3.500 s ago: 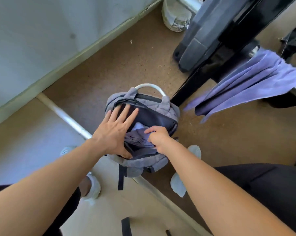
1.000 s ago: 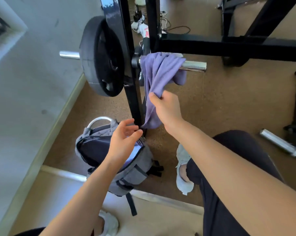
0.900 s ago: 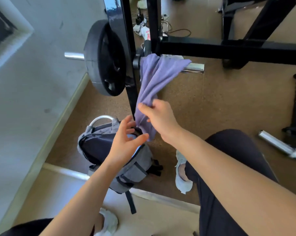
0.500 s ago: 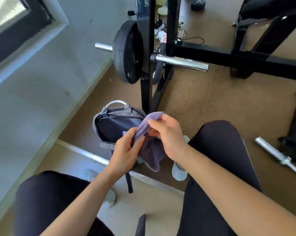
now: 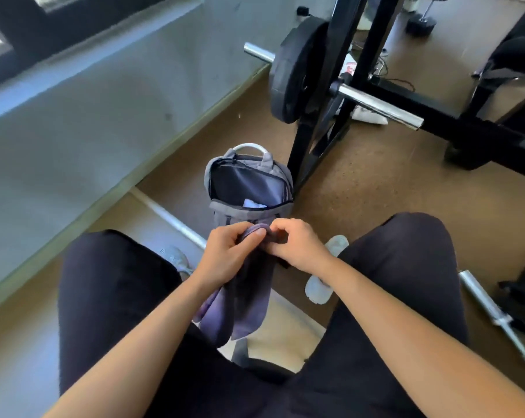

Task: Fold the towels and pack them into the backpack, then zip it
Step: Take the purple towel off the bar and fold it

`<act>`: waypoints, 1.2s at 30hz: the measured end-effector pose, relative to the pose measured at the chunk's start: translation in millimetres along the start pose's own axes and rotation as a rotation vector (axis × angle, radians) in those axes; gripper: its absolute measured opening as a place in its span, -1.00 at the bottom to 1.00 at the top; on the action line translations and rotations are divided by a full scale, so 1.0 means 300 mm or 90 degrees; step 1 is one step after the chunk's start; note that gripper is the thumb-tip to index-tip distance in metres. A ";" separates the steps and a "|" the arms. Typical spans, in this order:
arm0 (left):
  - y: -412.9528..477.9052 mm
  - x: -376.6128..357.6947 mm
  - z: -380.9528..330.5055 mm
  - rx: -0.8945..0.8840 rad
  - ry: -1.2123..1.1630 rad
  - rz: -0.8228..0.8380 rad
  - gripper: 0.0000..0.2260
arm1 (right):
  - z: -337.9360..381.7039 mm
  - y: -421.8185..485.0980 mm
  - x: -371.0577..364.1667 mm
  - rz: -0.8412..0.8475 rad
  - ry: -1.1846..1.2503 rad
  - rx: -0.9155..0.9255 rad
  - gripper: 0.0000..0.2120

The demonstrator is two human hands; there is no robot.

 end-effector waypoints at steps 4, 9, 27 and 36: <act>0.021 0.064 0.082 0.038 0.211 -0.048 -0.90 | -0.072 0.016 -0.023 0.045 0.040 -0.077 -0.69; 0.023 0.114 0.182 0.149 0.241 -0.063 -0.82 | -0.163 0.043 -0.029 0.053 -0.033 -0.128 -0.86; 0.044 0.166 0.215 0.190 0.124 -0.125 -0.57 | -0.190 0.062 0.061 0.000 -0.168 -0.102 -0.84; 0.033 0.167 0.274 0.198 0.281 0.079 -0.55 | -0.224 0.046 0.247 -0.394 -0.106 -0.253 -0.74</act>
Point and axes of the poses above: each hand's wrist, its own y-axis towards the middle knuckle, its own x-axis out of the back of the hand, z = x × y, the point moved 3 cm from there along y, towards the middle knuckle, and after that the axes turned 2 degrees about x, right-handed, at the moved point
